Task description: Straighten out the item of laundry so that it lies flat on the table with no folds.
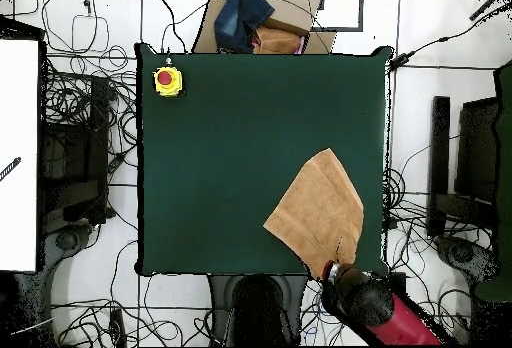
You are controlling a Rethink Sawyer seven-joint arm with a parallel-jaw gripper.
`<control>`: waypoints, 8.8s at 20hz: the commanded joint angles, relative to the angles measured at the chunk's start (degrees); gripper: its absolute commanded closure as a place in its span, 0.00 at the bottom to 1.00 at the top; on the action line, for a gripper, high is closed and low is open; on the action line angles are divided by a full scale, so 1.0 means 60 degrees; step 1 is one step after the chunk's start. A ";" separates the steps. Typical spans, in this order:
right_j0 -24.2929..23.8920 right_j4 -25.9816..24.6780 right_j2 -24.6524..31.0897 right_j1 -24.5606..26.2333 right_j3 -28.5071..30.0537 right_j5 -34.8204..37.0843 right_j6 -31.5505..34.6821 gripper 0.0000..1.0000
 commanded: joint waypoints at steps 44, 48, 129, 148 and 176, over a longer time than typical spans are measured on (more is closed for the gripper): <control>-0.0006 0.0028 0.0071 0.2249 -0.0244 -0.4393 0.2100 1.00; -0.0037 -0.0009 0.0064 0.2289 -0.0325 -0.4386 0.2051 0.00; -0.1631 -0.1895 0.4776 0.5028 -0.7713 0.2215 0.0462 0.00; -0.2170 -0.2253 0.5671 0.5634 -0.8249 0.4852 -0.1781 0.00; -0.3462 -0.2205 0.7721 0.8722 -0.9065 0.7485 -0.6350 0.00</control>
